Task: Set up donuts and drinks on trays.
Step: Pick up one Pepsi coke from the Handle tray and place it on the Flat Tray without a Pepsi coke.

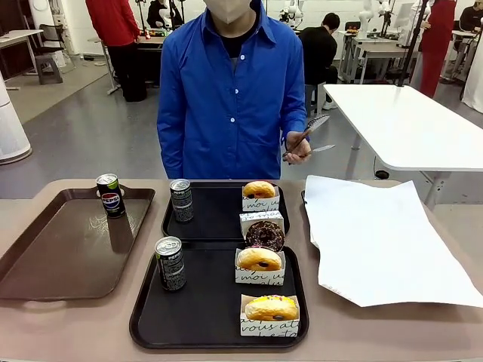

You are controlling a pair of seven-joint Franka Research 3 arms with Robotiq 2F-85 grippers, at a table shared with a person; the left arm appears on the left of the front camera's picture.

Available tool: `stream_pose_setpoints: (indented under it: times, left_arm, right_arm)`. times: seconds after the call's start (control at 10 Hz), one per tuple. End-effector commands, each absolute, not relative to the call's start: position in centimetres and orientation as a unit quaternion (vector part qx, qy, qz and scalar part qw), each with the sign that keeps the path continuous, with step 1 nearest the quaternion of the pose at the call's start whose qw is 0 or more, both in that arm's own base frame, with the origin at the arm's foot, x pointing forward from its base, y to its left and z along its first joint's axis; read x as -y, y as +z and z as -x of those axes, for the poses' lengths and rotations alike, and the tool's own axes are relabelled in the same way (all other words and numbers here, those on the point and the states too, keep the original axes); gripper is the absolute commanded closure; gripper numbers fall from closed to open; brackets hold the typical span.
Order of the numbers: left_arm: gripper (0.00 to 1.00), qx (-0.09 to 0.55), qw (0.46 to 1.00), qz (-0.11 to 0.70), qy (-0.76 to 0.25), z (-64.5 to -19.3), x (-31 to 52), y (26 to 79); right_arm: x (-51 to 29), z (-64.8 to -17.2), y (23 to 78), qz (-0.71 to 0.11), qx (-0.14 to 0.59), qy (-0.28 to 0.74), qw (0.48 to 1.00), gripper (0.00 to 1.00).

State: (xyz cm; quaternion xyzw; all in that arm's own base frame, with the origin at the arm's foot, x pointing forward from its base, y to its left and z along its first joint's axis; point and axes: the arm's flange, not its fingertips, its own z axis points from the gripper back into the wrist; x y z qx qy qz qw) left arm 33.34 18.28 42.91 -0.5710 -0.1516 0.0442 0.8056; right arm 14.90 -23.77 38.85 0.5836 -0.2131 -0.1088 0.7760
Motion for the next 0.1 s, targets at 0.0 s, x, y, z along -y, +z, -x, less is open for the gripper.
stream_pose_setpoints:
  times: [0.0]
  left_arm:
    - [0.00, 0.144, 0.807, 0.571, 0.045, -33.99, -17.28, 43.36]
  right_arm:
    - [23.74, -15.03, 38.89, -0.587, 0.223, -0.103, 0.772, 0.00]
